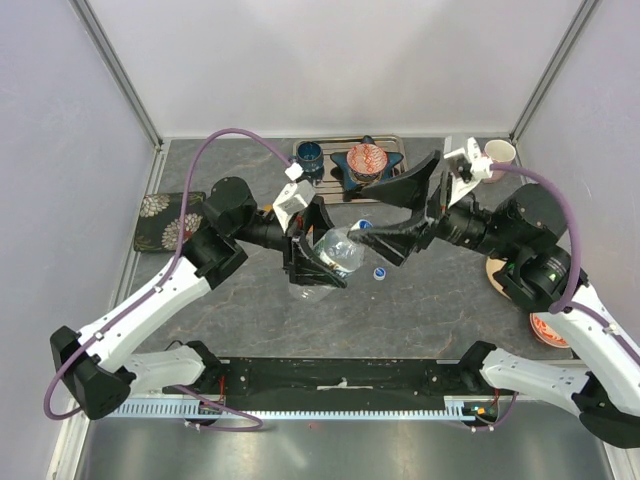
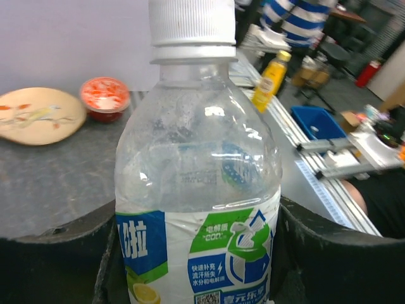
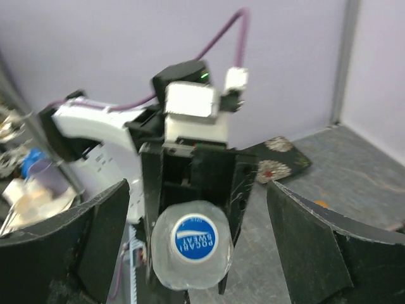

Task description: Unscrew the bottle caps

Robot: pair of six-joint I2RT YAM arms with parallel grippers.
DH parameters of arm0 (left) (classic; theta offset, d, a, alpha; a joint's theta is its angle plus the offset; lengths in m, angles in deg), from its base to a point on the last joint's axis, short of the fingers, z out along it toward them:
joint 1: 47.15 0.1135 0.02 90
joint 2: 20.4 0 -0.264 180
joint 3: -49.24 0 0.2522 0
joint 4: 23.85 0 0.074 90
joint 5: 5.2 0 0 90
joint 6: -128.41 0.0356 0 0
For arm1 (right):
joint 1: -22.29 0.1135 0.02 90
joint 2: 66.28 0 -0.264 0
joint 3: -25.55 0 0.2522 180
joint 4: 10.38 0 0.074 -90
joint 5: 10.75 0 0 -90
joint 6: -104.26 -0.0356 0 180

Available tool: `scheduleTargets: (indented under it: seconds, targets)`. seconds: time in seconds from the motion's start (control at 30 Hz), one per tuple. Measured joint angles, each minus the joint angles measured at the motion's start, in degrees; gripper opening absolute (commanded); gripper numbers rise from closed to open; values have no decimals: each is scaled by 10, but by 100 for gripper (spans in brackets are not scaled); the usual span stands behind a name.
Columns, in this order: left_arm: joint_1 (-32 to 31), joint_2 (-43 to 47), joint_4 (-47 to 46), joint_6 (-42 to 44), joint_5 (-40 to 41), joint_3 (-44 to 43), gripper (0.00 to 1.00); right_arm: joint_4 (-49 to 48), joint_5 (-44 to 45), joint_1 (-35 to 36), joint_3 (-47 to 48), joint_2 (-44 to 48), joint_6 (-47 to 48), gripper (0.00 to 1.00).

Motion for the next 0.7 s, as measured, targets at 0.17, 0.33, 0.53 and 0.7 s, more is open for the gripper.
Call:
scheduleTargets:
  seconds: [0.17, 0.33, 0.53, 0.7]
  targets:
    - [-19, 23, 101, 104, 183, 1, 52, 32, 150, 0, 38, -8, -31, 91]
    - [-88, 53, 144, 189, 404, 20, 52, 64, 266, 0, 47, -20, -81, 87]
    - [-156, 60, 155, 253, 658, 39, 52, 107, 321, 0, 72, -72, -124, 82]
    - [-184, 59, 154, 288, 798, 40, 52, 134, 336, 0, 73, -94, -142, 79]
